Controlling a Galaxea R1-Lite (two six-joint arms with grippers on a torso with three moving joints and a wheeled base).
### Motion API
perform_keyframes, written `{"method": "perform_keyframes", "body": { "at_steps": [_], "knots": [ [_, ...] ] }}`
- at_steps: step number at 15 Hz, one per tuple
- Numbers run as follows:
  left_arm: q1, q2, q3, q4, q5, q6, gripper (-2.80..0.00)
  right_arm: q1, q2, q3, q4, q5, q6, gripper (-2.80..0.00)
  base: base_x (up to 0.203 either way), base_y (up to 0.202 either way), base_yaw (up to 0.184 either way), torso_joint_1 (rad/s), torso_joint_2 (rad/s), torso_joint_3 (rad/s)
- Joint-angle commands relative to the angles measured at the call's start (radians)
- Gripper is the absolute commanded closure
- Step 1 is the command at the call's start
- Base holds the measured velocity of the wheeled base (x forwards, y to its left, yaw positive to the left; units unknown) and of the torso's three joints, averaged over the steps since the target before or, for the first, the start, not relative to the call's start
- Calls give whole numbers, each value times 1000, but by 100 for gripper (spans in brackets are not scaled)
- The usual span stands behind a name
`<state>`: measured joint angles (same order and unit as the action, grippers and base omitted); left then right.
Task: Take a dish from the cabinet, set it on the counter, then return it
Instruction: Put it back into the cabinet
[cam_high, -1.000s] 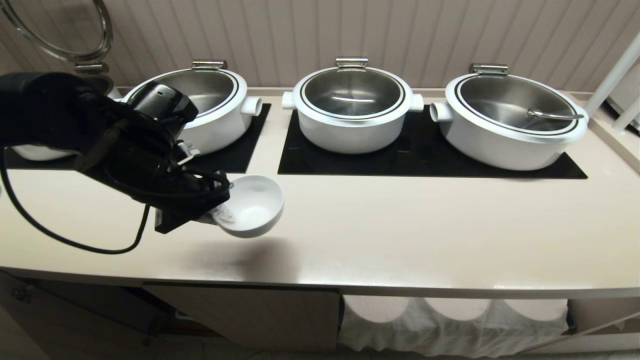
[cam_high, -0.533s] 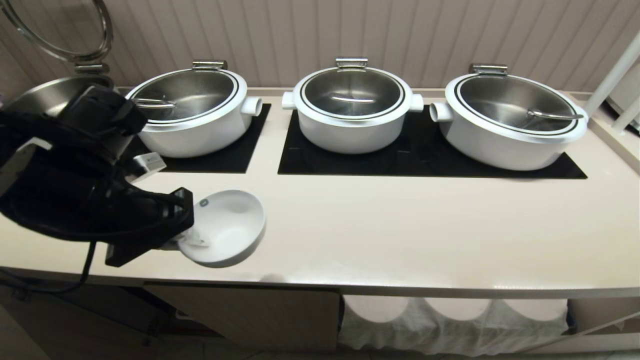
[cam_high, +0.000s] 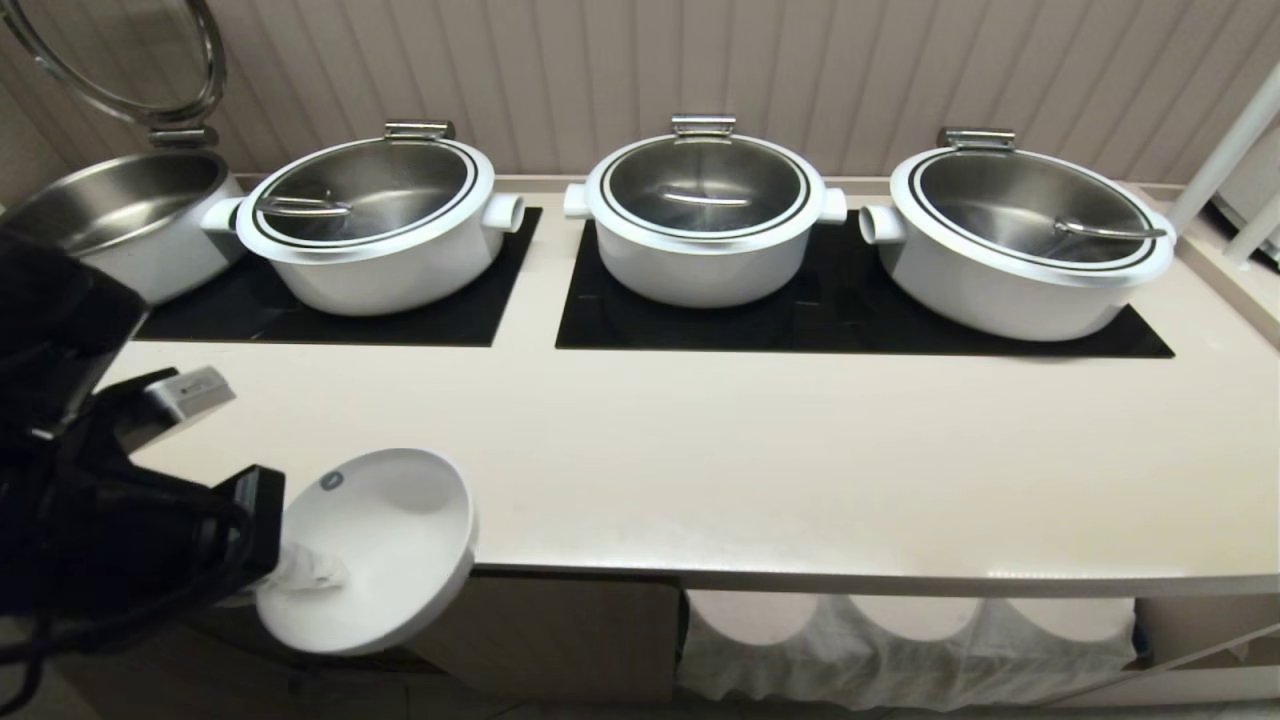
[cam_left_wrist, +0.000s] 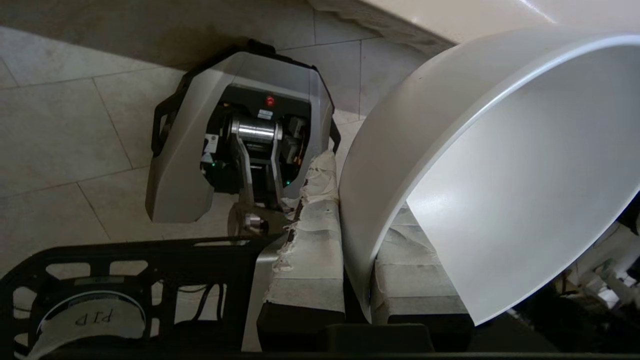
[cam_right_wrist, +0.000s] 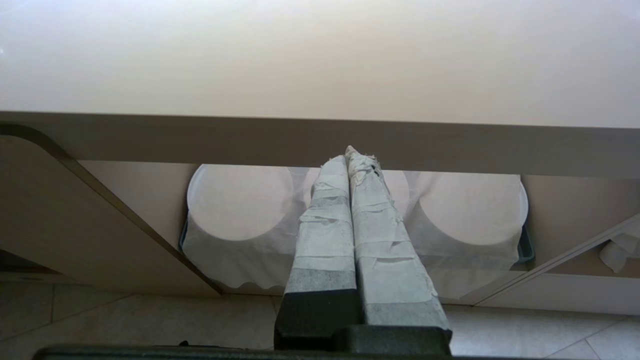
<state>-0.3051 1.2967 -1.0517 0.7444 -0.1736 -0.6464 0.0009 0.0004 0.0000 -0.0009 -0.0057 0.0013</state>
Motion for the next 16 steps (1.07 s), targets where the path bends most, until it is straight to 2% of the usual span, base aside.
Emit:
{"method": "perform_keyframes", "body": {
  "at_steps": [1,7,11,16],
  "knots": [
    [-5,-108,81,6,0,-3,0,1,0,0,-1,0,0,0,0,0,0,0,0,0],
    [-12,-311,256,21,4,-3,0,0,0,0,0,0,0,0,0,0,0,0,0,0],
    [-54,-456,359,67,3,-2,0,-1,0,0,-1,0,0,0,0,0,0,0,0,0],
    [-57,-517,391,121,6,1,0,1,0,0,-1,0,0,0,0,0,0,0,0,0]
  ]
}}
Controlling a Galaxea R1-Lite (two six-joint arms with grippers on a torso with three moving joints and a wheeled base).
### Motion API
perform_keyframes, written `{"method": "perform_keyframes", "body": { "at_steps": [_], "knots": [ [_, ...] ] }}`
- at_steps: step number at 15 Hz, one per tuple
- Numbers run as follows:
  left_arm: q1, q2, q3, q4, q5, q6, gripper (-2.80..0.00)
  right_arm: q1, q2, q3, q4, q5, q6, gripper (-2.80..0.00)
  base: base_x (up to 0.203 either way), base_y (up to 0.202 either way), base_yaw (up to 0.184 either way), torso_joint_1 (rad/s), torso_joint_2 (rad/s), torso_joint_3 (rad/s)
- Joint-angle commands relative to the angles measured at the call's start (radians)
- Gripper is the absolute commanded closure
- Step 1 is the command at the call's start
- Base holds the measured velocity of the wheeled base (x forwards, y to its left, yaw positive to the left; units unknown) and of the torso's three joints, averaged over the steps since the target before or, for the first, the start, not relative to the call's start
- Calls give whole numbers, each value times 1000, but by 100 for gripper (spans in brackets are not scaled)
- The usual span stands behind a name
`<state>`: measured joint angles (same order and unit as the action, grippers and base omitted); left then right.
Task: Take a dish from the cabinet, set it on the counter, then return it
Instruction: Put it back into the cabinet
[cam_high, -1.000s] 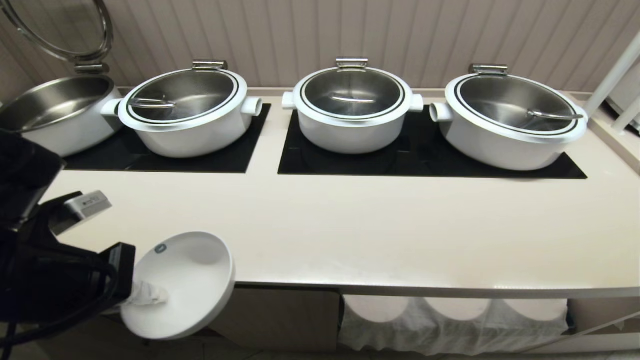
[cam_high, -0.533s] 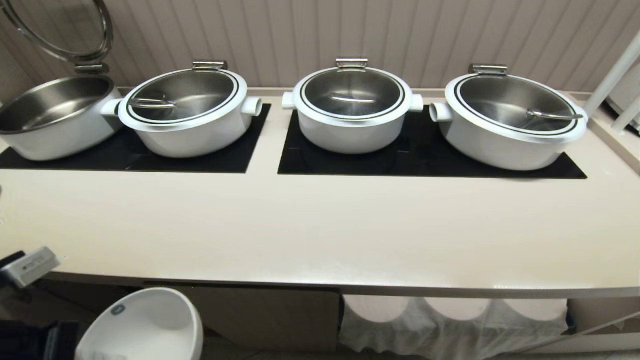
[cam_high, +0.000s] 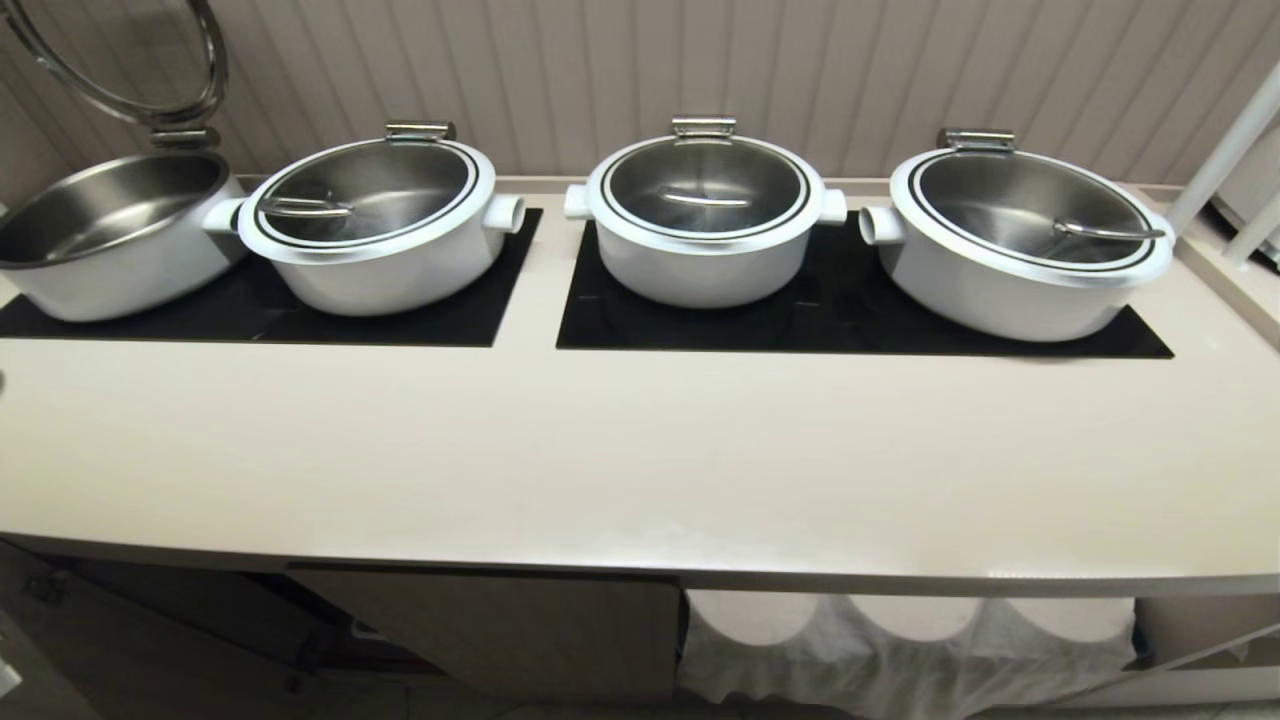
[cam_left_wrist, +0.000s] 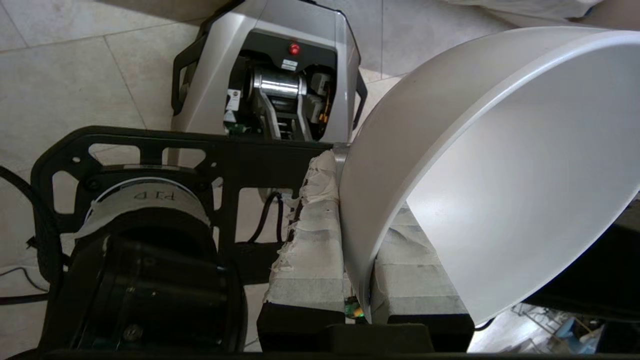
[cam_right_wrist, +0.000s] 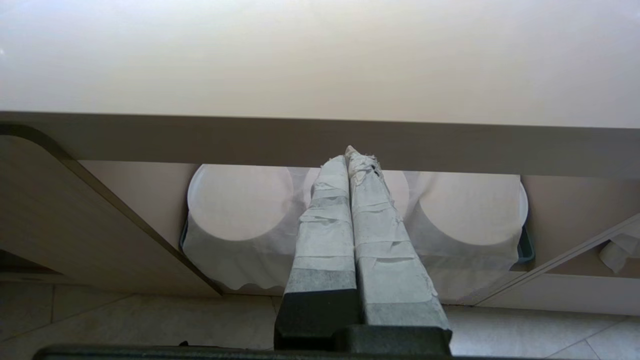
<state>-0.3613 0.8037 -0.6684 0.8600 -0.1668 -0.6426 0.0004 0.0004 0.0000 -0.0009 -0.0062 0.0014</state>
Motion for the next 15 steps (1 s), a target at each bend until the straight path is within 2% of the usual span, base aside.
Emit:
{"method": "perform_keyframes", "body": {
  "at_steps": [1,15],
  "knots": [
    [-1,-24,9,4,-2,-3,0,1,0,0,0,0,0,0,0,0,0,0,0,0],
    [-4,-29,24,0,-11,-3,0,0,0,0,-1,0,0,0,0,0,0,0,0,0]
  ]
}}
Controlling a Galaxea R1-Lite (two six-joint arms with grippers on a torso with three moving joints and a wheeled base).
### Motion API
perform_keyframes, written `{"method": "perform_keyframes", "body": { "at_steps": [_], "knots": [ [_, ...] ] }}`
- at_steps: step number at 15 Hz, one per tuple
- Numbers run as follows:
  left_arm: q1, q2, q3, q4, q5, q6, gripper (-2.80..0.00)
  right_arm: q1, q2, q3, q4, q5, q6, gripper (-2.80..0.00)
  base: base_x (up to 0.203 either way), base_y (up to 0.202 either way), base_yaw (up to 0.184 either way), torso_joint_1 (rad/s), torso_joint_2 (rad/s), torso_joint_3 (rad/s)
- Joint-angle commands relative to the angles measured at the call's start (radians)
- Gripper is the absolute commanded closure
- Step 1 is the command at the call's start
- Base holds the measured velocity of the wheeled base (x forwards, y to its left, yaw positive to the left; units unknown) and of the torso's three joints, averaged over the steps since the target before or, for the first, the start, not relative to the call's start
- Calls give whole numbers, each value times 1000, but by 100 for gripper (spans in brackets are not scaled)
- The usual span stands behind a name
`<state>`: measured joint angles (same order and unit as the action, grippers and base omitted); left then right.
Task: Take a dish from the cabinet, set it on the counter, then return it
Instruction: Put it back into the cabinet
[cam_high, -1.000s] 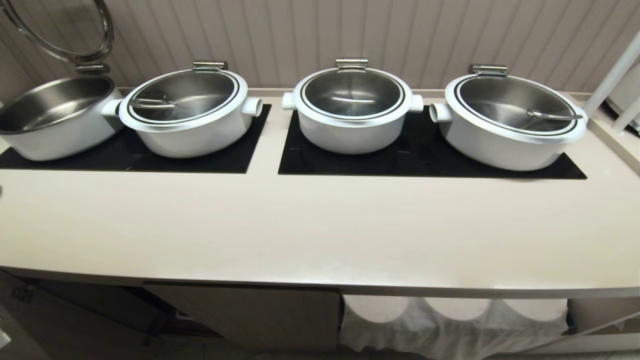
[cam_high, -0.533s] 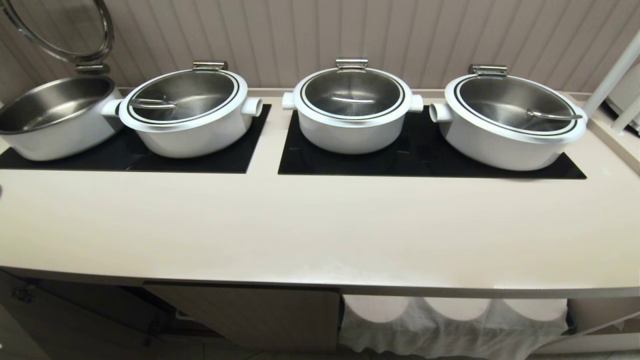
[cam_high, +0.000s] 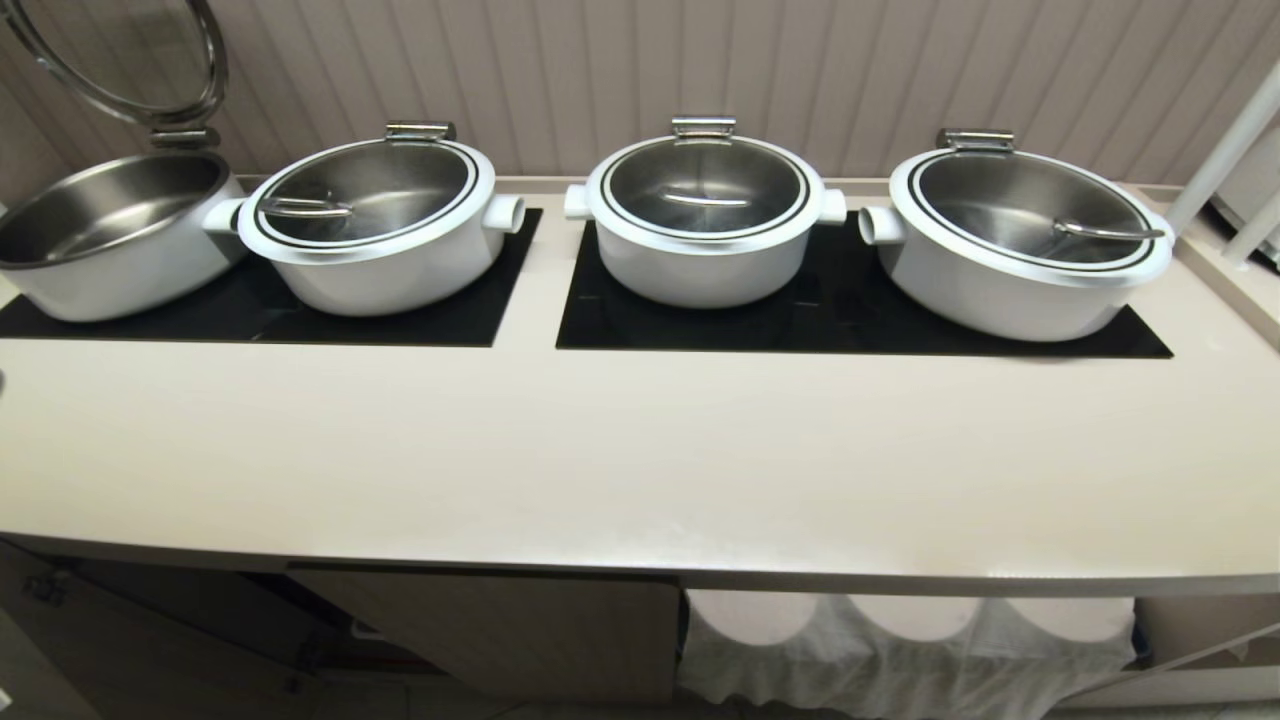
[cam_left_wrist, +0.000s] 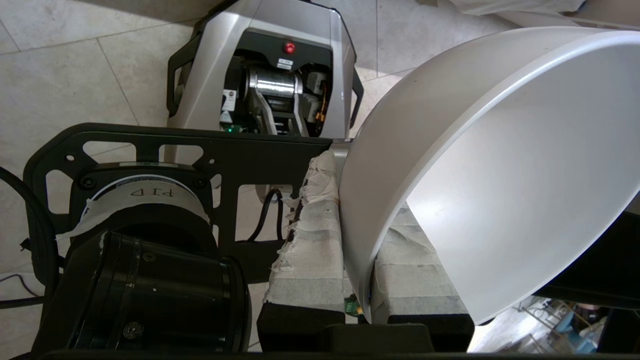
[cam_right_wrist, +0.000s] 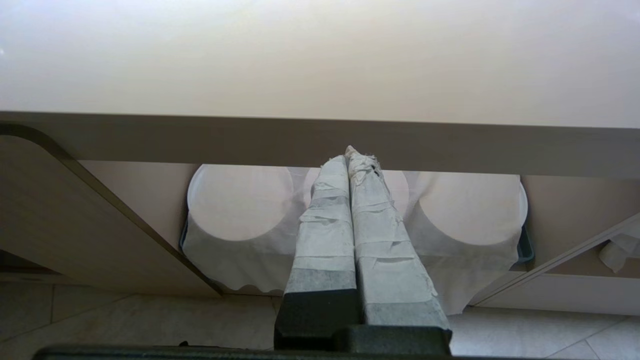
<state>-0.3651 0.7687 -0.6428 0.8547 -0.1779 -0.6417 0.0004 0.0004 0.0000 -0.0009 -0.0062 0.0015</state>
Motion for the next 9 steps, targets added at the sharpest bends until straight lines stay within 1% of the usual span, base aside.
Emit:
{"method": "perform_keyframes", "body": {
  "at_steps": [1,5,7,9],
  "knots": [
    [0,4,-2,6,3,-4,0,1,0,0,-1,0,0,0,0,0,0,0,0,0],
    [-2,-23,-6,13,8,3,0,0,0,0,-1,0,0,0,0,0,0,0,0,0],
    [-13,-34,-2,28,6,38,0,1,0,0,-1,0,0,0,0,0,0,0,0,0],
    [-14,-35,-3,29,8,40,0,0,0,0,-1,0,0,0,0,0,0,0,0,0]
  ]
}}
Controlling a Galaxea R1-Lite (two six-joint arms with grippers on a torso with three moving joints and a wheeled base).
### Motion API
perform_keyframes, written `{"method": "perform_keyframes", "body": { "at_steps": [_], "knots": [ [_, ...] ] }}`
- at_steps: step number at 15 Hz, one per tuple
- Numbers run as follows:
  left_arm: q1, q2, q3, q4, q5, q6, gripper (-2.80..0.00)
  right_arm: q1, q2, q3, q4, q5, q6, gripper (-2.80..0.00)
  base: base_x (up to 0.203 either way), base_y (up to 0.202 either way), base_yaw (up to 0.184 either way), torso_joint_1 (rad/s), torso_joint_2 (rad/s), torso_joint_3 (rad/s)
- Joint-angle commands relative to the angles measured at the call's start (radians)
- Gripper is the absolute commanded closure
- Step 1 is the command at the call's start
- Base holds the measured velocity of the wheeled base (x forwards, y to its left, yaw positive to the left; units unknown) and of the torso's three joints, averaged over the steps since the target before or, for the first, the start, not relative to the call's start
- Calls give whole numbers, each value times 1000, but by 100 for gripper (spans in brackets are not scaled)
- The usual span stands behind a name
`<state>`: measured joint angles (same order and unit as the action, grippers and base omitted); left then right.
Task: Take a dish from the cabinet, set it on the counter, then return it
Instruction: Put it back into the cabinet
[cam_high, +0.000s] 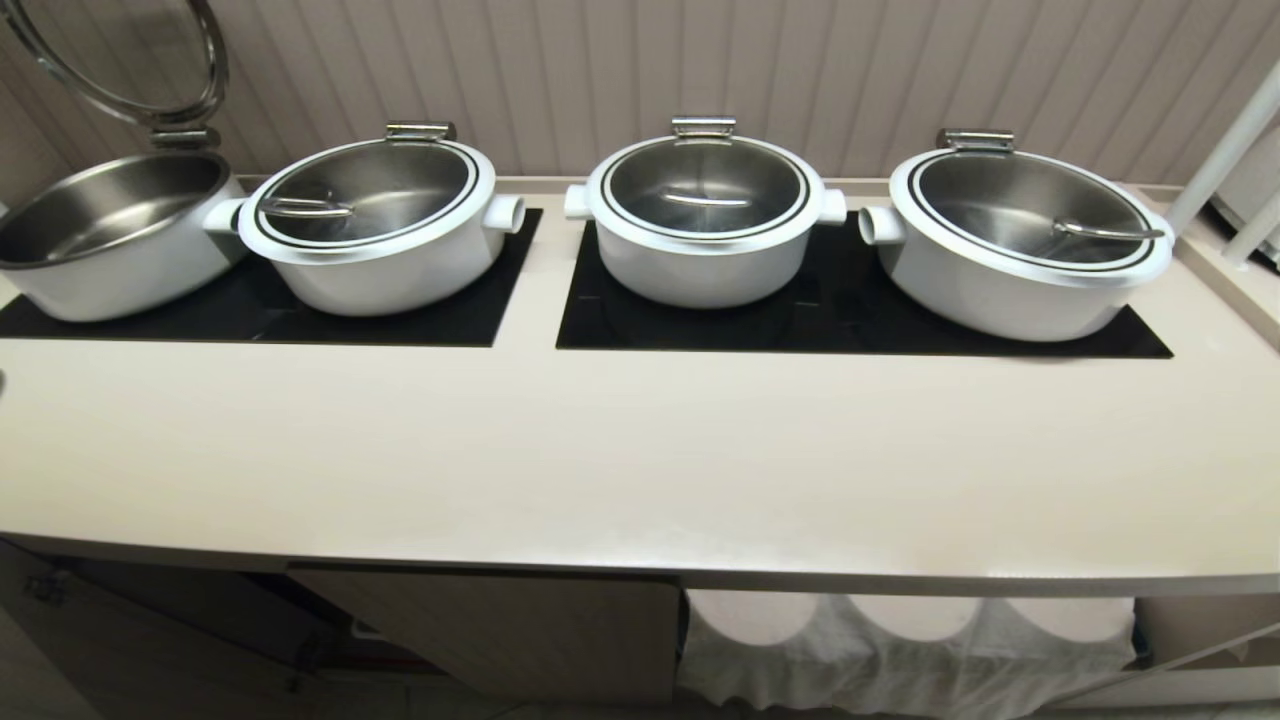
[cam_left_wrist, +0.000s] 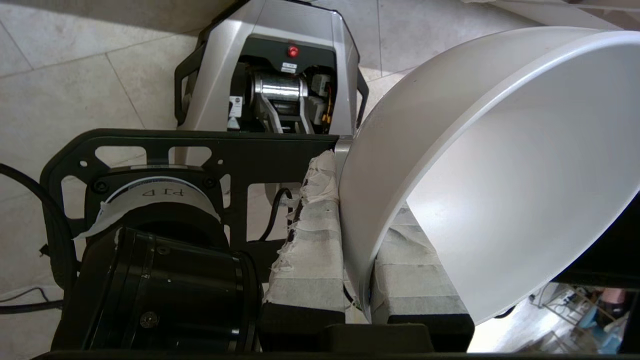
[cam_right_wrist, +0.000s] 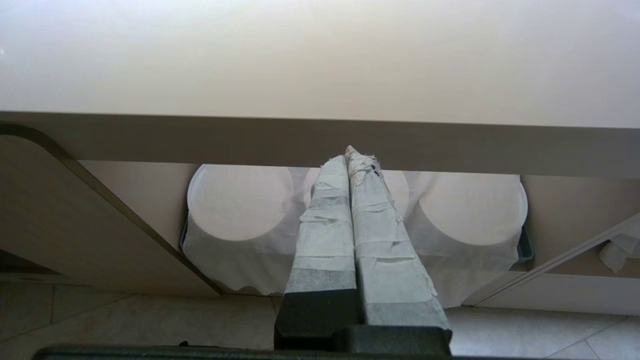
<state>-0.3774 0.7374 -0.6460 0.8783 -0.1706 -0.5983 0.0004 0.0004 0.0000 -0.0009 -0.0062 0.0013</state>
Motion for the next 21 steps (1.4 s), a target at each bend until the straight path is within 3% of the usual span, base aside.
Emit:
{"method": "perform_keyframes", "body": {
  "at_steps": [1,21],
  "knots": [
    [-1,-10,0,5,3,-3,0,1,0,0,0,0,0,0,0,0,0,0,0,0],
    [5,-55,5,84,10,-9,0,0,0,0,-1,0,0,0,0,0,0,0,0,0]
  ]
}}
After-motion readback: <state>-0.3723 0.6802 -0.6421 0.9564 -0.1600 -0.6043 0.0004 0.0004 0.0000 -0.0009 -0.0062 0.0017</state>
